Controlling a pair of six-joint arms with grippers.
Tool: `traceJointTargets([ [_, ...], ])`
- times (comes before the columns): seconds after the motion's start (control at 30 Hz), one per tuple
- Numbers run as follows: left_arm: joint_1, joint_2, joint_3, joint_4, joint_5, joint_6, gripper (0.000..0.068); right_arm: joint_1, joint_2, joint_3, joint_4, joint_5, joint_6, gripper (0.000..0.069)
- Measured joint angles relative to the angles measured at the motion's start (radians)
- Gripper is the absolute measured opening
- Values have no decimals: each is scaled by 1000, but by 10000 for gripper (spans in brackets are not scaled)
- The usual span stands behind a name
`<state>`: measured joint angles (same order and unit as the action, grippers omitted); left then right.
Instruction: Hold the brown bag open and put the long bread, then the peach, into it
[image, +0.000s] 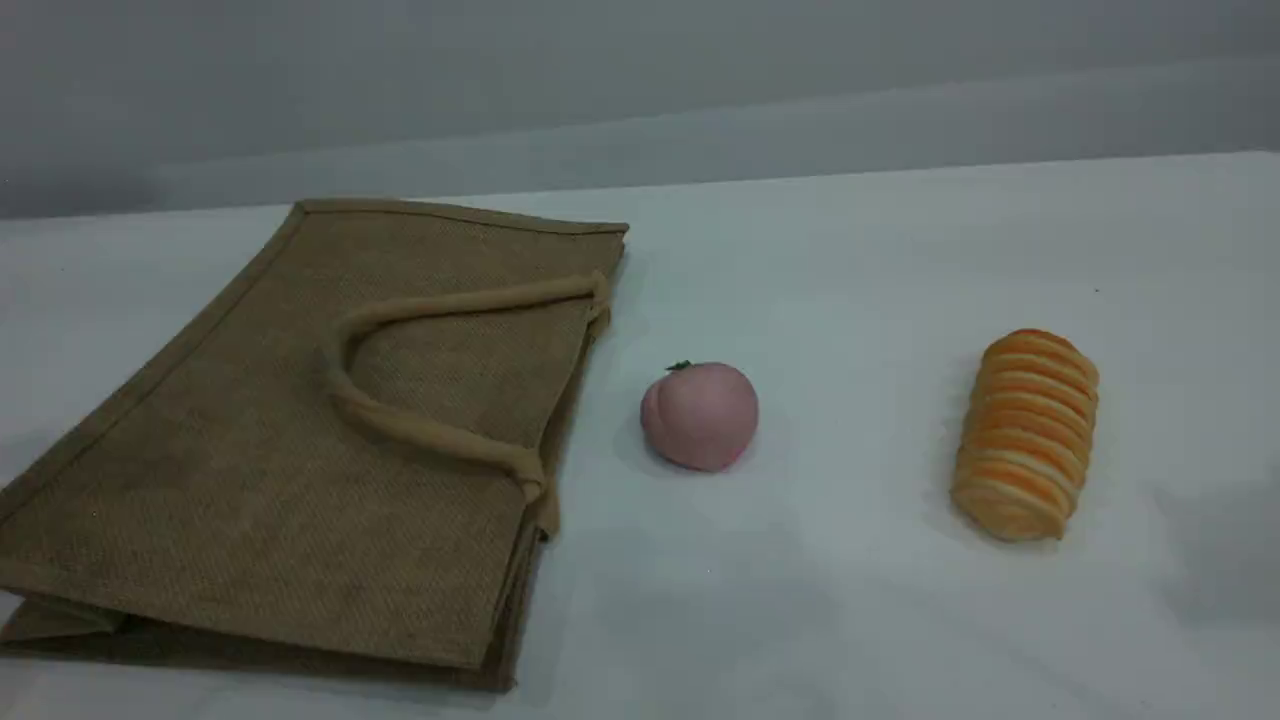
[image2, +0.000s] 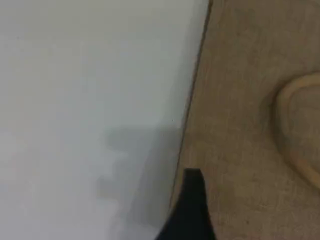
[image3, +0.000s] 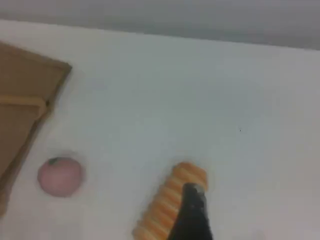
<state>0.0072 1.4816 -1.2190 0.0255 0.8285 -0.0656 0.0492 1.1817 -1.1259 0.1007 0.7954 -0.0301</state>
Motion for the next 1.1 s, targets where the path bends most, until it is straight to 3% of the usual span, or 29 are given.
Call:
traceJointTargets([
  [0.17, -18, 108, -26, -2, -6, 0, 566, 0, 41, 1, -3, -14, 0, 523],
  [0.53, -111, 315, -110, -1, -37, -27, 566, 0, 75, 1, -28, -16, 0, 524],
  [1.1, -178, 580, -288, -5, -33, -36, 566, 0, 117, 1, -37, -38, 0, 523],
])
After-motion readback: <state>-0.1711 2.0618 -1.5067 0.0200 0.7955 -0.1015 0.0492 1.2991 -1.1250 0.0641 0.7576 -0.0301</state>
